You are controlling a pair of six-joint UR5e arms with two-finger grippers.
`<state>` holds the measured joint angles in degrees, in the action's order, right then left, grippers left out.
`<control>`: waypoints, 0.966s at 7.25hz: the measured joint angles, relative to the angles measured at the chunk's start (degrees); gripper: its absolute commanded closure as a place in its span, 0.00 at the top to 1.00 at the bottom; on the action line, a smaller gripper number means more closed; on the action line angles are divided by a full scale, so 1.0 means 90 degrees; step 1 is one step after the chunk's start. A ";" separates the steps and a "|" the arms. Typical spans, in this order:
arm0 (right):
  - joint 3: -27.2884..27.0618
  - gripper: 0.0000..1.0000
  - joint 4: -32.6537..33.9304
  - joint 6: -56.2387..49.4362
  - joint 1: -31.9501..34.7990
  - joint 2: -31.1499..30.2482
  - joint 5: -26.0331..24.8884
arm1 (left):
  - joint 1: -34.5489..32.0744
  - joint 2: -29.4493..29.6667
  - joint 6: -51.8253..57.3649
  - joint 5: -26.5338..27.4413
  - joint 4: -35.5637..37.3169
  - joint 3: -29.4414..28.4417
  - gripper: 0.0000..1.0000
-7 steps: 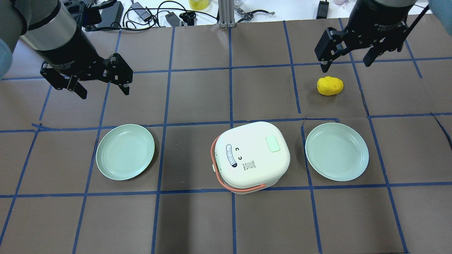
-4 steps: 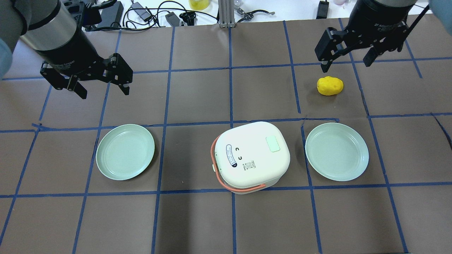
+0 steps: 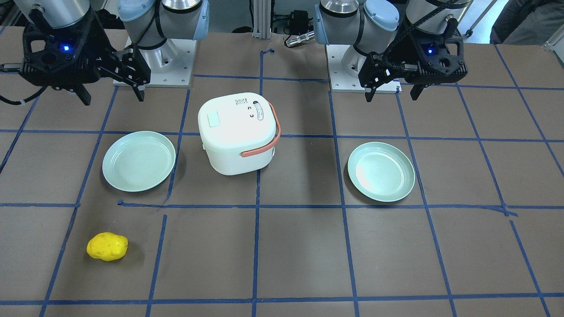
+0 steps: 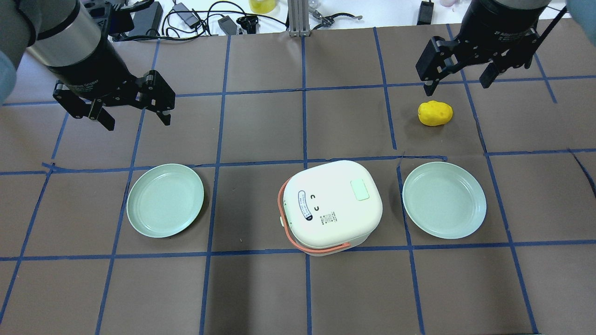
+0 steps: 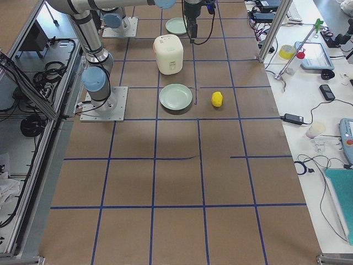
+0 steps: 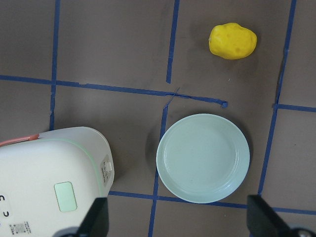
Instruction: Press rice cooker button
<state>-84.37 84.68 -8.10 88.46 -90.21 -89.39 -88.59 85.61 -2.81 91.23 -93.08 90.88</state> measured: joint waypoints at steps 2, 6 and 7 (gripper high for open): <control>0.0000 1.00 -0.0034 0.0019 0.0007 -0.0005 0.0003 | 0.0000 0.0000 0.0000 0.0000 0.0000 0.0000 1.00; -0.0060 0.51 -0.0038 0.0052 0.0032 -0.0013 0.0026 | 0.0000 0.0000 0.0000 0.0000 0.0000 0.0000 1.00; -0.0081 0.29 -0.0042 0.0061 0.0036 -0.0018 0.0028 | 0.0000 0.0000 0.0000 0.0000 0.0000 0.0000 1.00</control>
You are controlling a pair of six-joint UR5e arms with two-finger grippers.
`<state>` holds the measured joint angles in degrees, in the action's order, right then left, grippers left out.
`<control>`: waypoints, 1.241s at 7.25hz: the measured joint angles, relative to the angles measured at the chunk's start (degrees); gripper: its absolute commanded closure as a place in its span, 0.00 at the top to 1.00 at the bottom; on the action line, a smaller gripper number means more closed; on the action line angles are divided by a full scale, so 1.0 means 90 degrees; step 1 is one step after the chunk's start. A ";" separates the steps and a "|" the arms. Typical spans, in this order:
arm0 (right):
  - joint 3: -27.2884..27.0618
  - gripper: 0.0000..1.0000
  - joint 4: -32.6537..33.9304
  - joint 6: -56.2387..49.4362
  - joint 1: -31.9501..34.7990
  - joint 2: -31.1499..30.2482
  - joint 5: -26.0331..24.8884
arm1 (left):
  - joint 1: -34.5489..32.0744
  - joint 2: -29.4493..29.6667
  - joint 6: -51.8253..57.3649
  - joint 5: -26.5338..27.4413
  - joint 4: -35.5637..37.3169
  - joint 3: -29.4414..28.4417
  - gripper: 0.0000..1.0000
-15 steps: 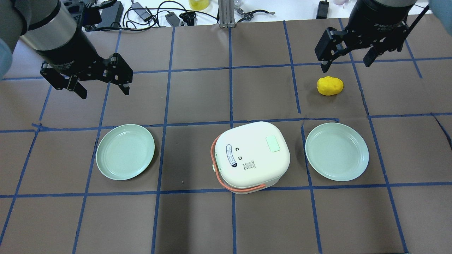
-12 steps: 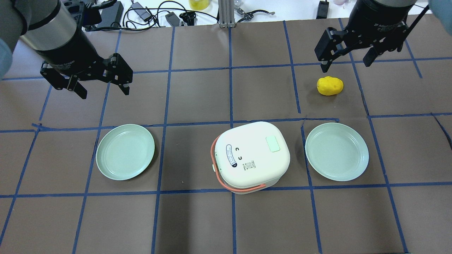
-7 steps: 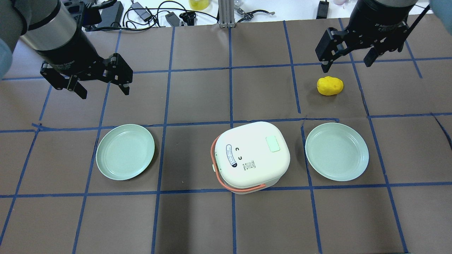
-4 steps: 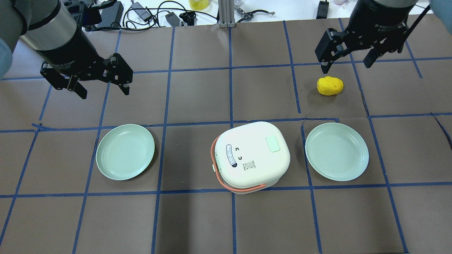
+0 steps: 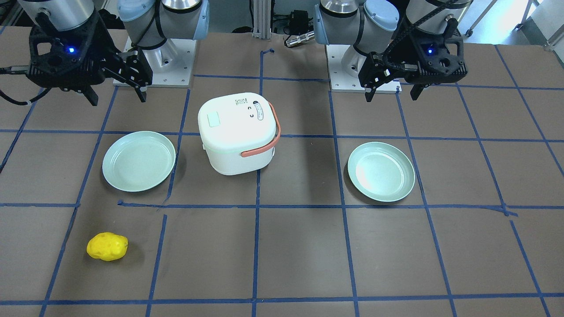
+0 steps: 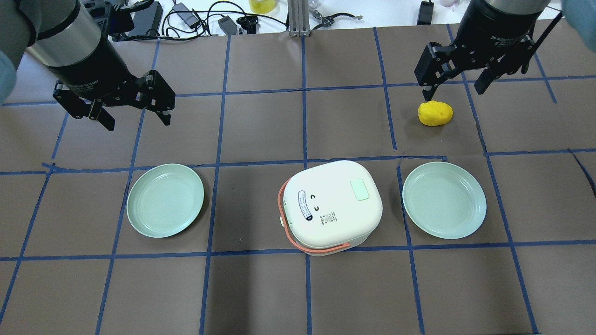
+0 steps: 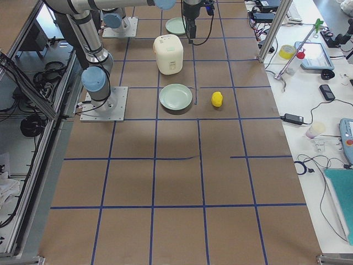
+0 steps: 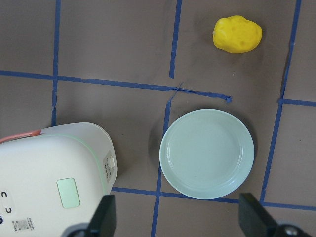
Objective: Press rice cooker button
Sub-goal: 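Move the right gripper down toward the rice cooker's green lid button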
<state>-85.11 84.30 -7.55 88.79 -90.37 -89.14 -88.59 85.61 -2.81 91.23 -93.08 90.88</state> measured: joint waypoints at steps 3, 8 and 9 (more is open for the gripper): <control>-0.0092 0.07 -0.0250 0.0039 0.0040 -0.0031 0.0295 | 0.0000 0.0000 0.0000 0.0000 0.0000 0.0000 1.00; -0.0850 0.00 -0.0284 0.0280 0.0931 0.0023 0.0472 | 0.0000 0.0000 0.0000 0.0000 0.0000 0.0000 1.00; -0.1118 0.00 -0.0165 0.0314 0.0993 0.0027 0.0504 | 0.0000 0.0000 0.0000 0.0000 0.0000 0.0000 1.00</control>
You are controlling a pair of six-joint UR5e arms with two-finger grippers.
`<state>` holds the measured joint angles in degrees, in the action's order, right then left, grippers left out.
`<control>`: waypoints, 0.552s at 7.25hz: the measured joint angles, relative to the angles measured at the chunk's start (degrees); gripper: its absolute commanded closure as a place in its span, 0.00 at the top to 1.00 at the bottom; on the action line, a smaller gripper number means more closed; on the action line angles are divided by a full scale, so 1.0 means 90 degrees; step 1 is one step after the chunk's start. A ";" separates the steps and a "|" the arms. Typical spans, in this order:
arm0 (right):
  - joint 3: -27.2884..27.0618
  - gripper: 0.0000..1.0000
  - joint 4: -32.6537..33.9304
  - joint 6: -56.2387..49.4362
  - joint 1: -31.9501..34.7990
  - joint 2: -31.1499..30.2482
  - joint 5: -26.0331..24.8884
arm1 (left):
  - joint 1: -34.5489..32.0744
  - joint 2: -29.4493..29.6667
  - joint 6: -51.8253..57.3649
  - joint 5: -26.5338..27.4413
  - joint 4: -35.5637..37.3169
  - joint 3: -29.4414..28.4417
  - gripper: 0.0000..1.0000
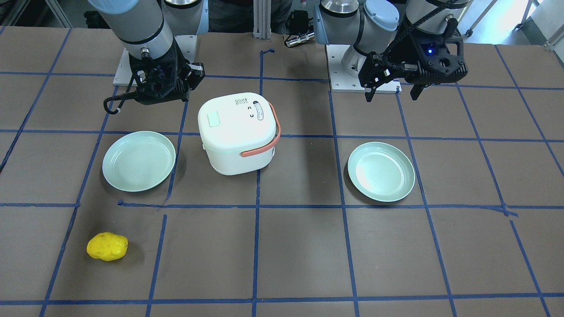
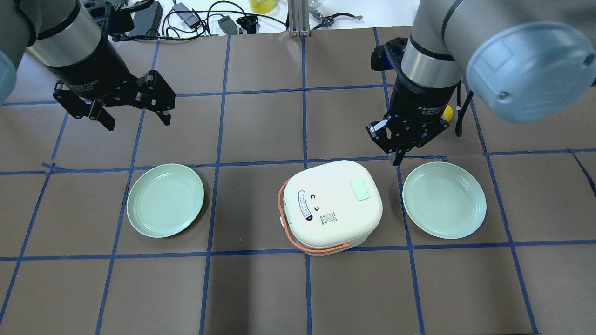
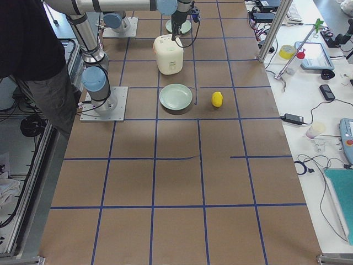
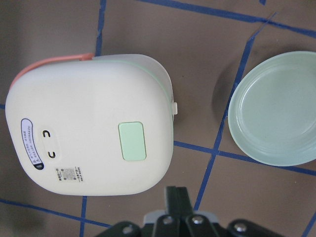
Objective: Press rice cooker button
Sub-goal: 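Move the right gripper down toward the rice cooker's green lid button, then press the green lid button with the closed right gripper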
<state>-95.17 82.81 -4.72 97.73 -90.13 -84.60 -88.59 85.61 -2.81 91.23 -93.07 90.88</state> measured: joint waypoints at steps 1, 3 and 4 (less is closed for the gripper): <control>-0.0285 0.00 0.0206 0.0014 0.0031 0.0003 0.0097 | 0.0000 0.0000 0.0000 0.0000 0.0000 0.0000 1.00; -0.0690 0.00 0.0670 0.0021 0.0134 0.0030 0.0257 | 0.0000 0.0000 0.0000 0.0000 0.0000 0.0000 1.00; -0.0783 0.00 0.0847 0.0024 0.0251 0.0080 0.0278 | 0.0000 0.0000 0.0000 0.0000 0.0000 0.0000 1.00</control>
<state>-102.22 90.44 -4.51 99.99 -89.41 -82.10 -88.59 85.61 -2.81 91.23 -93.08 90.88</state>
